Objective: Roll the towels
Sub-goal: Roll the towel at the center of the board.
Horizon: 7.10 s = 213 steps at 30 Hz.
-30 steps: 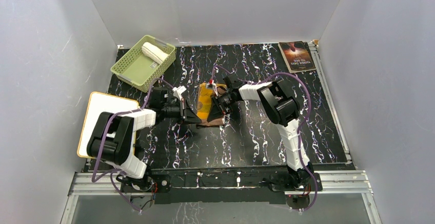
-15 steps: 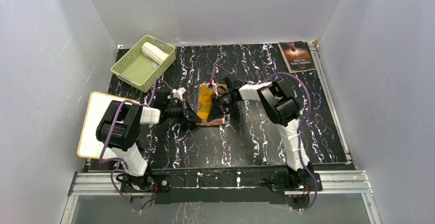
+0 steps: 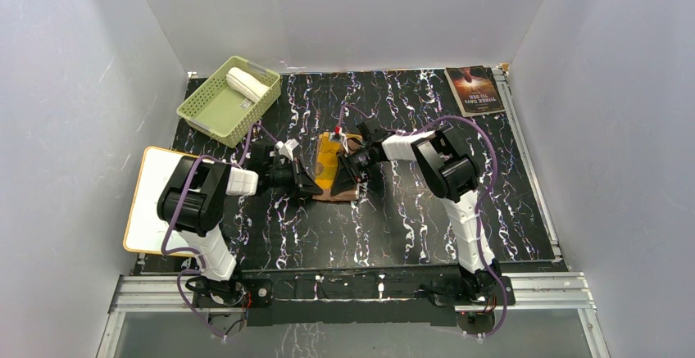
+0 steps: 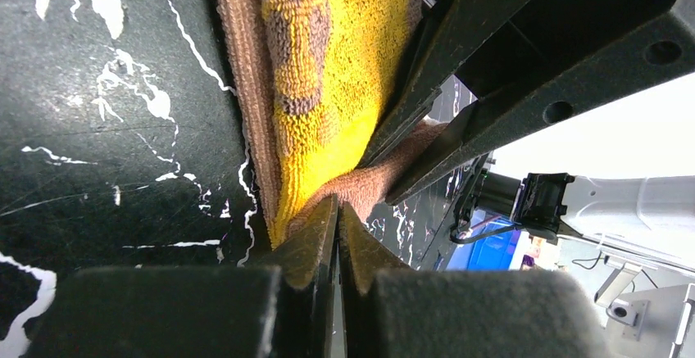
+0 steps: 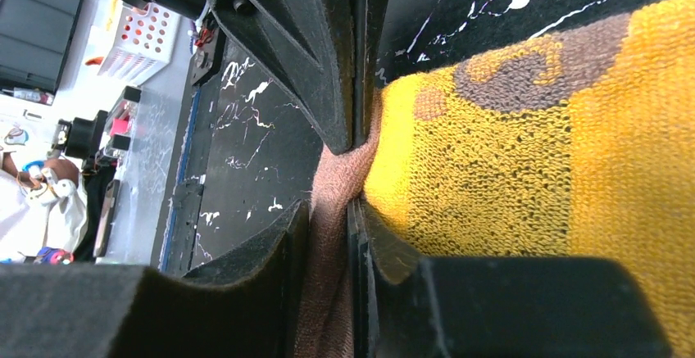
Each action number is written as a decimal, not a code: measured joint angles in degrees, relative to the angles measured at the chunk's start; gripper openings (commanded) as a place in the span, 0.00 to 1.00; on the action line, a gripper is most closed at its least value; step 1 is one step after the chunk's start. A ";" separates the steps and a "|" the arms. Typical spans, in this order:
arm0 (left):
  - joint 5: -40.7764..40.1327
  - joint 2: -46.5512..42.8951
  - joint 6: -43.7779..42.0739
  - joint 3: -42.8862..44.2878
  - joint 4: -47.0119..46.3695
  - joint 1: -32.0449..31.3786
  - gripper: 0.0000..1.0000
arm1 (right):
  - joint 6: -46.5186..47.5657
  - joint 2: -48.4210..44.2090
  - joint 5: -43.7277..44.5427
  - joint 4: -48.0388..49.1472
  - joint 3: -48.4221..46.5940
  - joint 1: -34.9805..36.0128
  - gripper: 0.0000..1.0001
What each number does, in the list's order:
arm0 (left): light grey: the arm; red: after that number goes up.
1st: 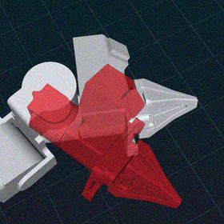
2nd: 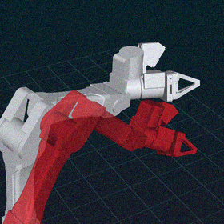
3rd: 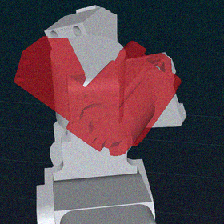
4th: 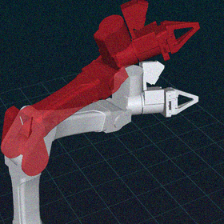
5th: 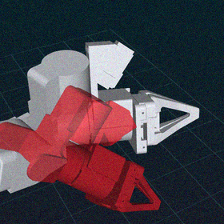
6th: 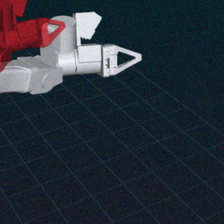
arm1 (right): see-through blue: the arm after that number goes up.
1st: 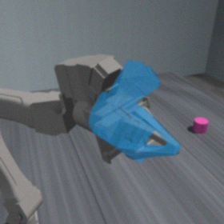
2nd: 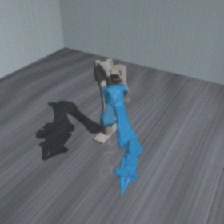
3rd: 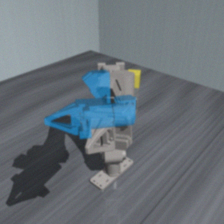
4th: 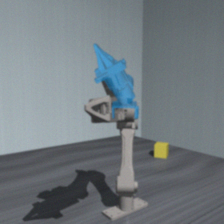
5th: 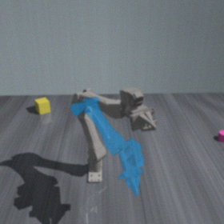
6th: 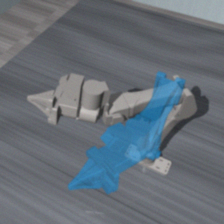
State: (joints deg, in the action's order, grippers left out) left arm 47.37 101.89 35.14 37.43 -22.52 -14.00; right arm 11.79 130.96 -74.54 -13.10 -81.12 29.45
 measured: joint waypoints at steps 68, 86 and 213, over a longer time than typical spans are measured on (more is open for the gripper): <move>5.22 5.86 -3.15 5.33 6.36 -2.21 0.00 | 54.36 -22.82 85.55 71.97 53.33 29.16 0.45; 7.30 6.47 -3.17 5.33 6.10 -2.21 0.00 | 54.45 -14.34 82.88 67.23 40.85 26.16 0.02; -6.08 -12.46 4.35 -17.18 -10.82 -2.36 0.00 | -20.81 -65.40 73.33 28.20 45.29 31.52 0.91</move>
State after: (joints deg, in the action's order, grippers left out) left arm 41.30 89.43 39.48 20.25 -33.34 -16.36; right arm -9.02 65.56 -1.21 15.09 -35.83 60.97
